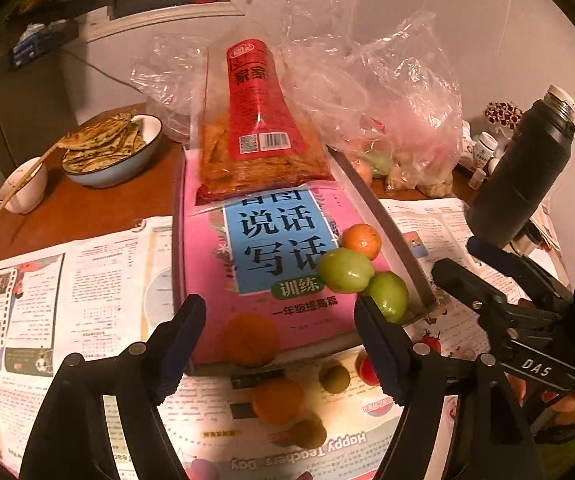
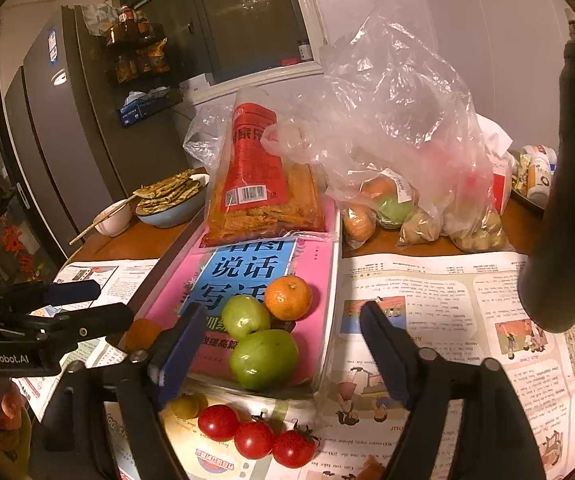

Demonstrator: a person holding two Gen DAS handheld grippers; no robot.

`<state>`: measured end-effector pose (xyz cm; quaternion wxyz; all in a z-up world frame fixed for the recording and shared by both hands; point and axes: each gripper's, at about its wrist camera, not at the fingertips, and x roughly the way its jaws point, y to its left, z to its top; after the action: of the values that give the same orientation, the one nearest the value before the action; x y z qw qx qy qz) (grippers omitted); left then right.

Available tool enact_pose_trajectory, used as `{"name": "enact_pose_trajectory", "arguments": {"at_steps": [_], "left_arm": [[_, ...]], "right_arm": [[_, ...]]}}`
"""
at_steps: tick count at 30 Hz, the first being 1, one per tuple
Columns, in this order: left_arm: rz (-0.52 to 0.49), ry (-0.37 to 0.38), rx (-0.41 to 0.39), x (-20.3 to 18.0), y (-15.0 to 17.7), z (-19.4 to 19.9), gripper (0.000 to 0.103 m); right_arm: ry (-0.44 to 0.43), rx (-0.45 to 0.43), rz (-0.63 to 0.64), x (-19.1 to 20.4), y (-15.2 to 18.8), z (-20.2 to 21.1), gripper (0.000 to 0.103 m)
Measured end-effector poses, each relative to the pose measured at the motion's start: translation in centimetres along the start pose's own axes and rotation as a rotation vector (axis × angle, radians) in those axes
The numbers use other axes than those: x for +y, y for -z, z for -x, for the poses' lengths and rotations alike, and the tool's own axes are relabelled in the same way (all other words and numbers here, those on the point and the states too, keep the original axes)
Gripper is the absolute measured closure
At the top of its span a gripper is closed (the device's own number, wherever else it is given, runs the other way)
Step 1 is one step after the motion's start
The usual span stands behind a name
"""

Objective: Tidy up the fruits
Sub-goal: 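Withdraw both tools from the tray back over the fruit on the newspaper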

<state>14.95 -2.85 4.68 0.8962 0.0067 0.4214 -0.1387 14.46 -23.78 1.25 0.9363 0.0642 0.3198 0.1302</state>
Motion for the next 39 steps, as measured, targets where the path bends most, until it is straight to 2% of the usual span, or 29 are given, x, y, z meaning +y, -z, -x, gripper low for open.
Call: {"name": "enact_pose_trajectory", "arguments": {"at_steps": [14, 23, 39], "left_arm": [[-0.002, 0.013, -0.031, 0.2, 1.1, 2.6, 0.025], [-0.021, 0.041, 0.009, -1.1, 2.9, 2.3, 0.025], [-0.049, 0.011, 0.068, -2.4, 5.0, 1.3, 0.025]], "right_arm": [[0.004, -0.029, 0.002, -0.2, 0.6, 3.4, 0.019], [0.009, -0.022, 0.001, -0.1, 2.3, 5.0, 0.017], [0.003, 0.002, 0.0, -1.0, 4.3, 5.5, 0.017]]}}
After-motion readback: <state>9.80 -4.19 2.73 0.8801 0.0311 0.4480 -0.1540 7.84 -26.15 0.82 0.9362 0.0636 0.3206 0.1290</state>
